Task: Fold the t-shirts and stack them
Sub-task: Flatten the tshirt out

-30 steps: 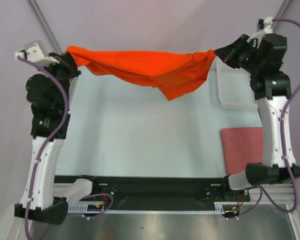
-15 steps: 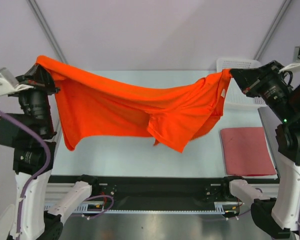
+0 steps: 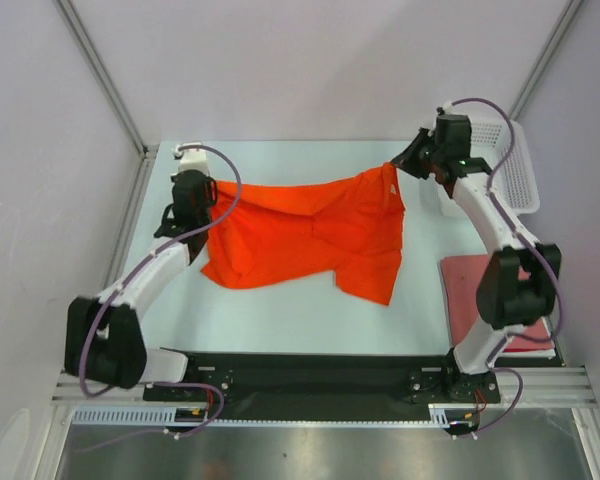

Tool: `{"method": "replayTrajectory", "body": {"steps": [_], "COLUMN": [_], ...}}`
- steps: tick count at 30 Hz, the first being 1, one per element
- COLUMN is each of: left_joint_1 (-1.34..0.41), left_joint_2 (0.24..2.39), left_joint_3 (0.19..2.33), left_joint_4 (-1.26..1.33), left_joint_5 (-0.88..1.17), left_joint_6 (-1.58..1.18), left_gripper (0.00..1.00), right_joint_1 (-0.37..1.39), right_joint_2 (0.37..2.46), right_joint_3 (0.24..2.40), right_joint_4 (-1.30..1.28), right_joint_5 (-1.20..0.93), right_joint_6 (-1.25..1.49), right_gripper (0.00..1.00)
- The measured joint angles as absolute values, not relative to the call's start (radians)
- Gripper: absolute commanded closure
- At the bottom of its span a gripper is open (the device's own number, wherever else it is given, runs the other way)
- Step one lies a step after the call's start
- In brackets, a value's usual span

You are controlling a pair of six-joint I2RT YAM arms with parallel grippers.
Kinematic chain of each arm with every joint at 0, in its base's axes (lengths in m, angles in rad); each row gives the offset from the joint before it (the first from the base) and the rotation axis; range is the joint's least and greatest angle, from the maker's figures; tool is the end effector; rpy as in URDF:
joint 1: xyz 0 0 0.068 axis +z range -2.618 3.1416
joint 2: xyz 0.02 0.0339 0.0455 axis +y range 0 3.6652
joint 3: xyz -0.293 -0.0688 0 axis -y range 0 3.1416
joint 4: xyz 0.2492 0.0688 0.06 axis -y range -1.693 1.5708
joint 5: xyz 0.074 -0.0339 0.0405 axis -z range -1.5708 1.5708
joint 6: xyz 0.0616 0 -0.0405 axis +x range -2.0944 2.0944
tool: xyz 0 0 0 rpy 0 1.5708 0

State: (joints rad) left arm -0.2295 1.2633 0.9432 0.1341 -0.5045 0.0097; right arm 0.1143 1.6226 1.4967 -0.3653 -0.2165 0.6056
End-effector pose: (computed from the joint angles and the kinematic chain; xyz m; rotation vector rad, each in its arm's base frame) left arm 0.3110 -0.0421 0.3476 -0.1583 1.7344 0.2814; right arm 0.4041 0.0597 0.3711 0.3804 2.0828 0.6608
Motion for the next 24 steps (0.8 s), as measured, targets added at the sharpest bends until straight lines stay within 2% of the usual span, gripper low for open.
{"method": "replayTrajectory", "body": {"steps": [2, 6, 9, 11, 12, 13, 14, 16, 20, 24], "left_joint_1": [-0.212, -0.176, -0.161, -0.158, -0.157, -0.157, -0.157, -0.155, -0.141, -0.122], "left_joint_2": [1.364, 1.52, 1.638, 1.752, 1.815, 1.864, 1.915, 1.966, 1.9, 1.689], "left_joint_3": [0.912, 0.922, 1.011, 1.156, 1.254, 1.336, 1.429, 1.538, 1.501, 1.299], "left_joint_4": [0.18, 0.239, 0.23, 0.174, 0.112, 0.054, -0.002, -0.094, -0.231, -0.344], "left_joint_5": [-0.485, -0.464, -0.474, -0.498, -0.522, -0.541, -0.566, -0.603, -0.609, -0.561], "left_joint_6": [0.007, -0.02, -0.033, -0.052, -0.059, -0.067, -0.076, -0.115, -0.212, -0.329], "left_gripper": [0.98, 0.96, 0.7, 0.65, 0.57, 0.36, 0.29, 0.22, 0.21, 0.27], "right_joint_1": [0.118, 0.122, 0.123, 0.123, 0.123, 0.123, 0.123, 0.122, 0.126, 0.149], "right_joint_2": [1.729, 1.987, 2.149, 2.243, 2.283, 2.323, 2.354, 2.391, 2.348, 2.186], "right_joint_3": [1.534, 1.742, 1.942, 2.09, 2.162, 2.242, 2.309, 2.41, 2.384, 2.1], "right_joint_4": [-0.344, -0.336, -0.389, -0.451, -0.503, -0.546, -0.595, -0.694, -0.847, -0.927], "right_joint_5": [-0.207, -0.195, -0.19, -0.185, -0.178, -0.166, -0.15, -0.112, -0.026, 0.059], "right_joint_6": [0.589, 0.543, 0.52, 0.504, 0.5, 0.495, 0.489, 0.485, 0.473, 0.455], "right_gripper": [0.96, 0.85, 0.65, 0.56, 0.48, 0.47, 0.44, 0.41, 0.37, 0.35]}}
